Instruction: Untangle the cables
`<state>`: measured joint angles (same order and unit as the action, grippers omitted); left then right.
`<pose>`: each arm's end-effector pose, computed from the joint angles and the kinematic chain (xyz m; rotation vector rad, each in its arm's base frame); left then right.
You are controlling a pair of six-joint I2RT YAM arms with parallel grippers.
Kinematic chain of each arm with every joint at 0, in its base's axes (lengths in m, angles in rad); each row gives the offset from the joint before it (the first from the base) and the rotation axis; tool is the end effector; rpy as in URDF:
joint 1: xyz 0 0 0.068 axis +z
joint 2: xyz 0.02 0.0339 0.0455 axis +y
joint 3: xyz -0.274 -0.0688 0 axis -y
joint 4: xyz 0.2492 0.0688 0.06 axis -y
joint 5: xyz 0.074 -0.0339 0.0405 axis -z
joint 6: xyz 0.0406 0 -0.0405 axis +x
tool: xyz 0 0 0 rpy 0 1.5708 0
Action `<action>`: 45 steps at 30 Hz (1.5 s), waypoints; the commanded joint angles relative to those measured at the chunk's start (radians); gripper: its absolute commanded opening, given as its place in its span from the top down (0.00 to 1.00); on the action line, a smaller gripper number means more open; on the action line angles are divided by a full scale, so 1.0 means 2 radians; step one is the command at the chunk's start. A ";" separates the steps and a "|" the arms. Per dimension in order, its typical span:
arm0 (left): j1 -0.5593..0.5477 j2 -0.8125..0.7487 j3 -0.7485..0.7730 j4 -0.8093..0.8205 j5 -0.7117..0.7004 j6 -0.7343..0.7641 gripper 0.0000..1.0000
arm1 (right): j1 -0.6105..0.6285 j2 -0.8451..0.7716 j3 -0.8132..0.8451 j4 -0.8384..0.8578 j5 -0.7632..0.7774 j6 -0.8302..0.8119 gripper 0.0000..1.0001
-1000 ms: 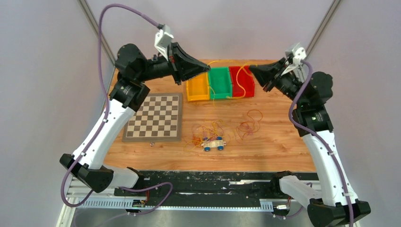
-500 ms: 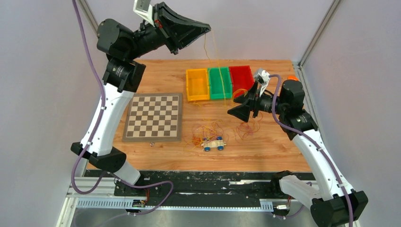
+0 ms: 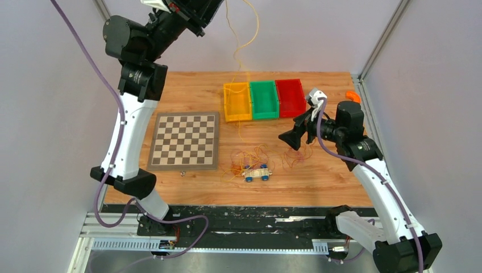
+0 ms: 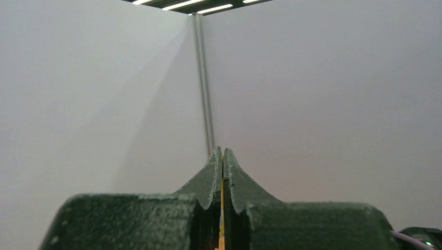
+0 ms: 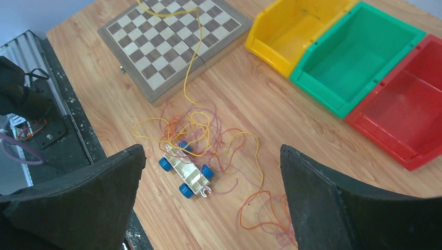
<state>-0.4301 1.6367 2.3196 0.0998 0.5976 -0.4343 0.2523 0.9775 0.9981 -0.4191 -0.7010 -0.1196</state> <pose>0.2357 -0.1332 0.6666 0.5914 0.8019 -1.0305 0.1983 0.0782 0.3650 -0.8015 1.7751 0.7738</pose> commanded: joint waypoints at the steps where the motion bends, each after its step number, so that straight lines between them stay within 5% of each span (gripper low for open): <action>1: 0.025 0.034 0.008 0.060 -0.031 0.010 1.00 | -0.004 -0.014 -0.007 -0.008 0.020 -0.021 0.00; 19: 0.087 0.199 0.073 0.167 -0.043 0.061 1.00 | -0.016 -0.007 -0.024 -0.017 0.024 -0.040 0.00; 23: 0.103 0.200 0.021 0.191 -0.020 0.018 1.00 | -0.018 0.010 -0.019 -0.013 0.016 -0.043 0.00; 28: 0.107 0.144 -0.156 0.244 0.049 -0.016 1.00 | -0.018 0.047 0.010 -0.003 0.008 -0.044 0.00; 32: 0.108 0.106 -0.227 0.248 0.056 -0.008 1.00 | -0.018 0.074 0.026 0.008 -0.002 -0.043 0.00; 45: 0.107 0.115 -0.261 0.179 0.017 0.014 1.00 | -0.019 0.137 0.066 0.055 0.005 -0.022 0.02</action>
<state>-0.2153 1.8961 1.7603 0.4824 0.6876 -0.4351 0.2211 1.2125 1.0630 -0.4011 -0.6888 -0.1856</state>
